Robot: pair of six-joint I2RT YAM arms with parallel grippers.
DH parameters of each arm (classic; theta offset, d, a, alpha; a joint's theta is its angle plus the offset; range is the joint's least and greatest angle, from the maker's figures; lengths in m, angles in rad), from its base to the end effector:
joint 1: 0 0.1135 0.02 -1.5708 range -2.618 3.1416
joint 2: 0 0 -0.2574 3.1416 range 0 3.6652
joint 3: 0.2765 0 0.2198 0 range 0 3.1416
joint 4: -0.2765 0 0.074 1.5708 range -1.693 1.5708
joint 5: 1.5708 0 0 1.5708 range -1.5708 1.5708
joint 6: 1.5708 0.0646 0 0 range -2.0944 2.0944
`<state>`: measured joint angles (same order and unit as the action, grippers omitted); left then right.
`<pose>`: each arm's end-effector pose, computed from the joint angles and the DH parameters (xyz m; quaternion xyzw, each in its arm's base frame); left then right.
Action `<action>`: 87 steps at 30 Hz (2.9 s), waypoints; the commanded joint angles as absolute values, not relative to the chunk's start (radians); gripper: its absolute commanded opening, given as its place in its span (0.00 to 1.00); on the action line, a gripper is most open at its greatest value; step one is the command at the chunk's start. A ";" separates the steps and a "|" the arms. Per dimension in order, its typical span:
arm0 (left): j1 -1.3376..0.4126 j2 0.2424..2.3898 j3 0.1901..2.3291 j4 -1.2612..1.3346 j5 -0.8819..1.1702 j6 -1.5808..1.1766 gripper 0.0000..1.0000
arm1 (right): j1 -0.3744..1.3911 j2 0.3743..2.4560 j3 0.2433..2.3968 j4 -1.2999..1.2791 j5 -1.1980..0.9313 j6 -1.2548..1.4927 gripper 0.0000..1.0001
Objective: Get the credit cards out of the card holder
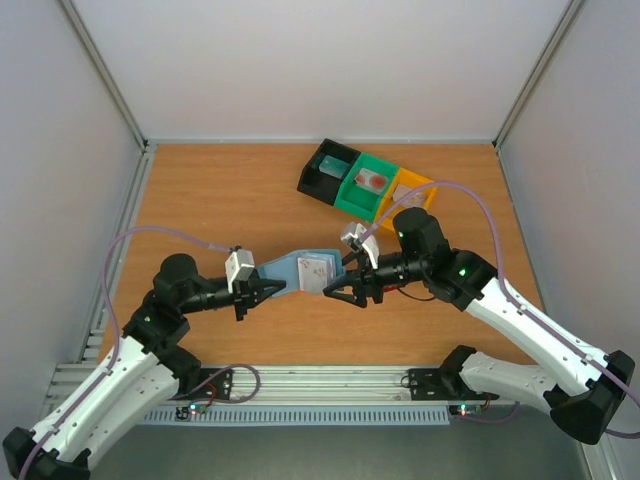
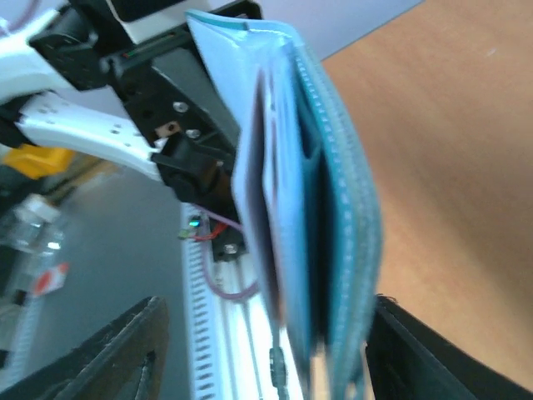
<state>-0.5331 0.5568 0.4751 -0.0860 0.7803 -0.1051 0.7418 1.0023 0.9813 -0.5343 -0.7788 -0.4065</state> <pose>0.0935 -0.1079 0.2721 0.3899 0.6382 -0.4631 0.4756 0.1139 0.1659 0.3227 -0.5941 0.5785 0.4021 0.3882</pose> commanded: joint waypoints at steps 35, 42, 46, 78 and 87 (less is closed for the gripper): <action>-0.481 0.554 0.462 -0.061 0.380 -0.184 0.61 | 0.749 0.976 0.953 -0.475 -0.470 -0.361 0.01; -0.469 0.535 0.495 -0.043 0.475 -0.093 0.60 | 0.745 1.108 1.115 -0.747 0.009 -0.193 0.01; -0.469 0.562 0.483 0.093 0.844 -0.130 0.47 | 0.757 1.161 1.152 -0.734 -0.028 -0.184 0.01; -0.542 0.629 0.431 0.195 0.873 -0.325 0.33 | 0.851 1.098 1.052 -0.432 -0.789 -0.434 0.01; -0.549 0.603 0.438 0.228 0.975 -0.337 0.00 | 0.850 1.074 1.037 -0.492 -0.732 -0.497 0.02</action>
